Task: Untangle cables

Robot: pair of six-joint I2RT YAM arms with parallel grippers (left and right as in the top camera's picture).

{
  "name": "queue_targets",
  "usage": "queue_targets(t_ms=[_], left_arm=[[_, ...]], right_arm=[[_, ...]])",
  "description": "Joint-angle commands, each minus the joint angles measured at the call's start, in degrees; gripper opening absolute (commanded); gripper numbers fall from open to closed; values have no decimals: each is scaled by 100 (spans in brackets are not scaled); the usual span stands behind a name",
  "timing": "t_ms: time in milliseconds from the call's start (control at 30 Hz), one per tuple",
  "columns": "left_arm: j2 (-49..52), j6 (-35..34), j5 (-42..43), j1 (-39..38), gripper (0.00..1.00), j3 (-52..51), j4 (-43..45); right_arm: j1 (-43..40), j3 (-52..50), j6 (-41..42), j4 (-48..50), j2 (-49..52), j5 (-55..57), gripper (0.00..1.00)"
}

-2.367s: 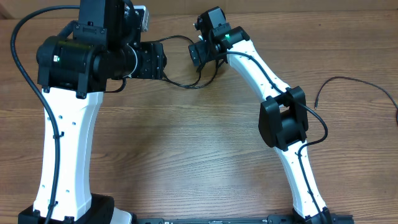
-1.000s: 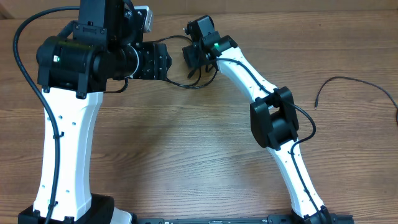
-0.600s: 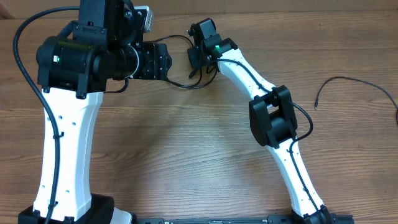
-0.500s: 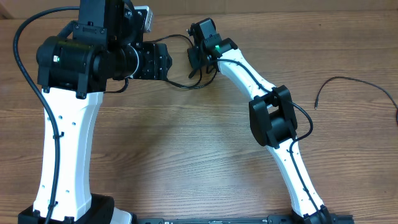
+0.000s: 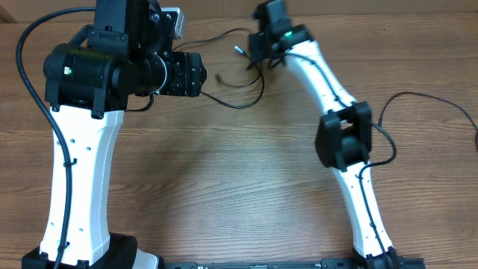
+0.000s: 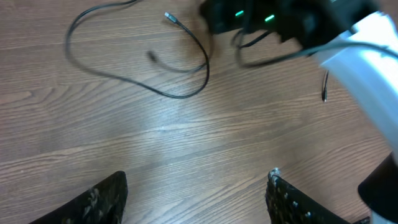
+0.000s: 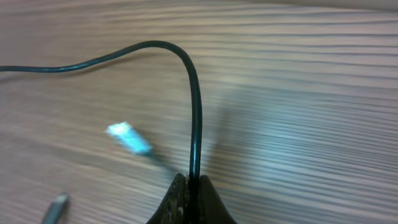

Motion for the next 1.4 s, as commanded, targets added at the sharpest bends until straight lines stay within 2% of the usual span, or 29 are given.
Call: queue_targets(t_ms=[0,300,367,767,933,1100,1133,1167,1200,1367], left_arm=[[-146,90,68,-39,72,-9,35],[-146,87,68,-39,73,-9,59],[-146,85,68,-39,73,-9,70],[-144,-55,118,-46,74,-9,389],[-144,-90,151,-201,74,-9,415],[-138,-90,151,-374,75,-9,463],[-136,-90,151,-409,75,-9,472],[-133,-90,151,-433,75,-9,474],[-125,-90,149,-468,75,-9,479],[-98,-155,157,-531,75,-9,520]], right_arm=[[-448,326,46,-326,-72,33,4],[-1591,651,46,-1075,-72,245,4],[-2232,944,26,-1425,-72,518,4],[-4570,2570,42,-2452,-162,518,4],[-5674,2612,264,-2546,-610,306,4],[-6356,2612,284,-2557,-946,-35,4],[-6492,2612,378,-2540,-1029,-52,39],[-6572,2612,389,-2529,-1080,-186,97],[-6662,2612,389,-2511,-1145,-437,100],[-6782,2612,293,-2341,-1401,-2269,100]])
